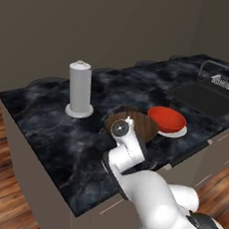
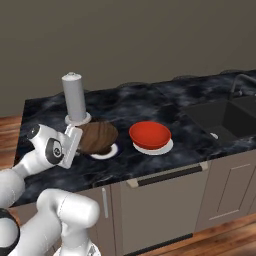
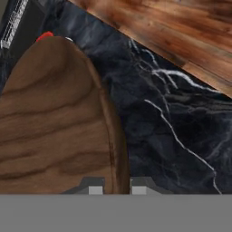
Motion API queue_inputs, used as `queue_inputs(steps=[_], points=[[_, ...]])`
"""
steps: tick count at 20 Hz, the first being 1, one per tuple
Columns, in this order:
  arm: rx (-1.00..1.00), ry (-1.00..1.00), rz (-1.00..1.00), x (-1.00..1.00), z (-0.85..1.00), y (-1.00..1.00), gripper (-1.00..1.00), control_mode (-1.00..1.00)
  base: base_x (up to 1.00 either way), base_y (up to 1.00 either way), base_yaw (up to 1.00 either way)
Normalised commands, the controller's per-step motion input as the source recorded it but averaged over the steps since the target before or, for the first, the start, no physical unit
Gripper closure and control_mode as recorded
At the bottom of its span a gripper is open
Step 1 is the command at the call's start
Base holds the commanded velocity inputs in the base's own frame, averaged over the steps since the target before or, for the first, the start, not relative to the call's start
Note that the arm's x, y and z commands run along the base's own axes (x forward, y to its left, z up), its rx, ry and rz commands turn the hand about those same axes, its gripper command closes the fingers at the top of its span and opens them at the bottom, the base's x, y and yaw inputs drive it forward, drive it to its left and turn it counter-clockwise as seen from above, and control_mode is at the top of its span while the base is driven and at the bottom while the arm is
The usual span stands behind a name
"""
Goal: Move the bowls from the cabinet to the plates on the dining table.
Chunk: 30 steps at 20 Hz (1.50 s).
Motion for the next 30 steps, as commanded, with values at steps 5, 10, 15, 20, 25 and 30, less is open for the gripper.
queue_inputs(steps=[5,10,15,20,25,30], points=[[0.00,0.10,-0.01,0.30,-0.25,0.00,1.00,-1.00,0.00,0.00,0.00],[0.00,0.01,0.00,0.42,-0.28,0.00,1.00,-1.00,0.00,0.00,0.00],[0.00,0.00,0.00,0.38,-0.23,0.00,1.00,-1.00,0.00,0.00,0.00],[0.00,0.00,0.00,0.26,-0.19,0.00,1.00,-1.00,0.00,0.00,0.00],[0.00,0.00,0.00,0.23,-0.17,-0.04,1.00,-1.00,0.00,0.00,0.00],[0.00,0.00,0.00,0.09,-0.06,-0.08,-1.00,-1.00,0.00,0.00,0.00]])
